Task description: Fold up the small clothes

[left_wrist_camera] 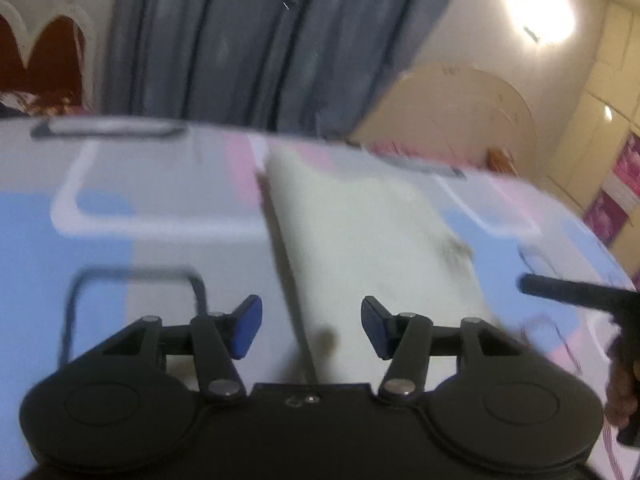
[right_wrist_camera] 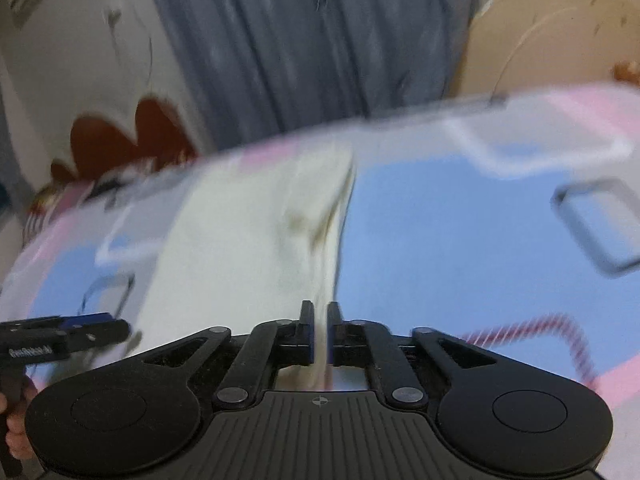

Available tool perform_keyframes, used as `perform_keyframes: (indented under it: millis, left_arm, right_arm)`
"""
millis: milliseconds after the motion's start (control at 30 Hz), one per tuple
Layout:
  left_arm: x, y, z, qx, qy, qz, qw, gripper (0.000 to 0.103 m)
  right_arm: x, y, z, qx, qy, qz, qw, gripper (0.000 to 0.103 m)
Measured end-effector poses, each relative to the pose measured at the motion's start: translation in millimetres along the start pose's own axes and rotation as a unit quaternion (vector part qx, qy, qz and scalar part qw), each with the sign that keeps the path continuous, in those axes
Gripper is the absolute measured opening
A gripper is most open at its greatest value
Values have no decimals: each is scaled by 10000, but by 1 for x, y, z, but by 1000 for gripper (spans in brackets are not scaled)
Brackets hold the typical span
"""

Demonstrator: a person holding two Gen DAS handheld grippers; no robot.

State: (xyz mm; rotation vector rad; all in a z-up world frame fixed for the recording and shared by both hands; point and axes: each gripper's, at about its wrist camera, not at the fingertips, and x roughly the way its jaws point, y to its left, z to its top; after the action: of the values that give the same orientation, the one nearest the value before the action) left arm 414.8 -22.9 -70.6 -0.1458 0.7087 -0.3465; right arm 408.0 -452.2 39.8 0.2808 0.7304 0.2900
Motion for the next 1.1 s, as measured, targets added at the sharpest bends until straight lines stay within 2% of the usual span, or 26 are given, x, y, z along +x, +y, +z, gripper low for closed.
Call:
perform_keyframes:
  millis: [67, 200, 267, 333, 400, 433, 500, 567, 633, 700, 767, 867, 933, 1000, 1067, 1100]
  left_arm:
    - [13, 4, 15, -3, -37, 123, 9999, 53]
    - [50, 13, 27, -301, 190, -9, 9994, 53]
    - [65, 12, 24, -318, 332, -31, 9989, 53]
    - [82, 11, 16, -483, 602, -125, 9969, 62]
    - [84, 5, 12, -395, 594, -39, 9974, 63]
    - [81, 2, 14, -330, 578, 23, 9978, 59]
    - [72, -1, 15, -306, 493, -22, 9983, 55]
    - [56, -2, 10, -257, 398, -72, 9989, 57]
    - [52, -2, 1, -291, 519, -69, 9982, 57]
    - [54, -5, -15, -209, 710, -42, 9972, 59]
    - [48, -10, -25, -140, 610, -28, 9980, 59]
    - [38, -13, -22, -181, 561, -31, 9983, 58]
    - [38, -6, -8, -293, 287, 35, 9992, 63]
    - [44, -2, 11, -292, 136, 178, 9993, 71]
    - [57, -2, 29, -229, 42, 324, 9992, 81]
    - [66, -3, 35, -197, 53, 392, 9990, 83]
  right_arm:
    - [9, 13, 14, -245, -142, 56, 9996, 13]
    - [51, 53, 22, -1163, -103, 122, 9931, 13]
    - [76, 62, 16, -1566, 71, -26, 9876, 13]
    - [101, 57, 3, -1998, 395, -470, 9779, 12]
    - [100, 37, -3, -1857, 355, -510, 9806, 11]
    - [98, 37, -1, -1804, 442, -571, 9809, 12]
    - [96, 46, 0, -2136, 508, -720, 9729, 12]
    - [81, 54, 1, -2208, 304, -699, 9723, 12]
    - [68, 57, 3, -2109, 105, -587, 9757, 12]
    - [69, 61, -3, -2138, 269, -387, 9757, 12]
    - [92, 58, -18, -2351, 842, -692, 9658, 12]
    - [87, 51, -15, -2061, 829, -690, 9726, 12]
    - [76, 54, -6, -1971, 468, -637, 9772, 12]
    - [71, 57, 6, -1824, 145, -540, 9816, 17]
    - [79, 61, 16, -1767, -30, -493, 9830, 36]
    - [86, 65, 17, -1777, -44, -489, 9829, 41]
